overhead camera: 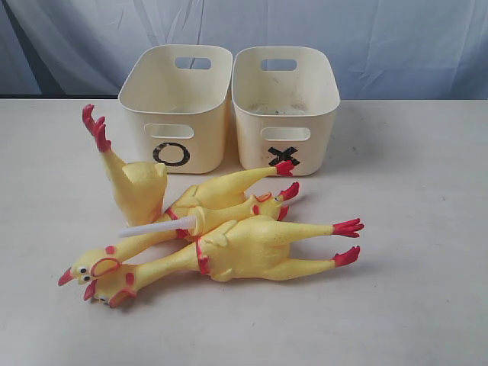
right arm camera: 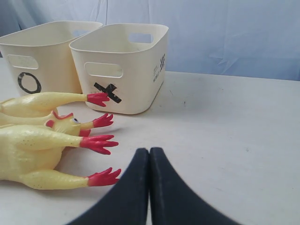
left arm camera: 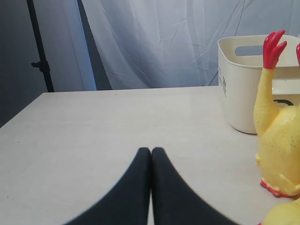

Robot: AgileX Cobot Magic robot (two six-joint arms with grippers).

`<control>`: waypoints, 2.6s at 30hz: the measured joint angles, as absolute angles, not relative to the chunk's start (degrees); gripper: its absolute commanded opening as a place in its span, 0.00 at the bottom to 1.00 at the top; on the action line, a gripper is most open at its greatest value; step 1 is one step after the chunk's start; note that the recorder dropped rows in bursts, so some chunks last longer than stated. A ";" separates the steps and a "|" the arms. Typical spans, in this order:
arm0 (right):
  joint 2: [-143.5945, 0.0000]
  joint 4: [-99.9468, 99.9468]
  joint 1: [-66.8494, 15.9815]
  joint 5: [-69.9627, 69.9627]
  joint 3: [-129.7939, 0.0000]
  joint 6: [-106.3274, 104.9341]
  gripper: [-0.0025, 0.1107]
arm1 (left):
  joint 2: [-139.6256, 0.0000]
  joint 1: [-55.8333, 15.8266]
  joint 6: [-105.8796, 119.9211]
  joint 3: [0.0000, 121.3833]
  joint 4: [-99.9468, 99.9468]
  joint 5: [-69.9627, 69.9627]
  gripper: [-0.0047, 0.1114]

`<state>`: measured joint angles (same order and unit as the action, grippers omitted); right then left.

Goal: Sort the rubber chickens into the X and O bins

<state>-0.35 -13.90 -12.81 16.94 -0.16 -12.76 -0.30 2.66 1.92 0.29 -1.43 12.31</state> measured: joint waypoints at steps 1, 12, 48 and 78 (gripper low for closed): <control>-0.35 -13.90 -12.81 16.94 -0.16 -12.76 0.01 | -0.30 2.66 1.92 0.29 -1.43 12.31 0.04; -0.35 -17.20 -12.81 13.65 -0.16 -12.67 0.01 | -0.30 2.66 1.92 0.29 -1.43 12.31 0.04; -13.81 -34.29 -12.81 30.57 -24.85 -23.53 0.01 | -0.30 2.66 1.92 0.29 -1.43 12.31 0.04; -82.57 -72.22 -37.32 30.09 -55.85 -84.92 0.01 | -0.30 2.66 1.92 0.29 -1.43 12.31 0.04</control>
<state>-82.57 -72.22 -37.32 30.09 -55.85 -84.92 -0.30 2.66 1.92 0.29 -1.43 12.31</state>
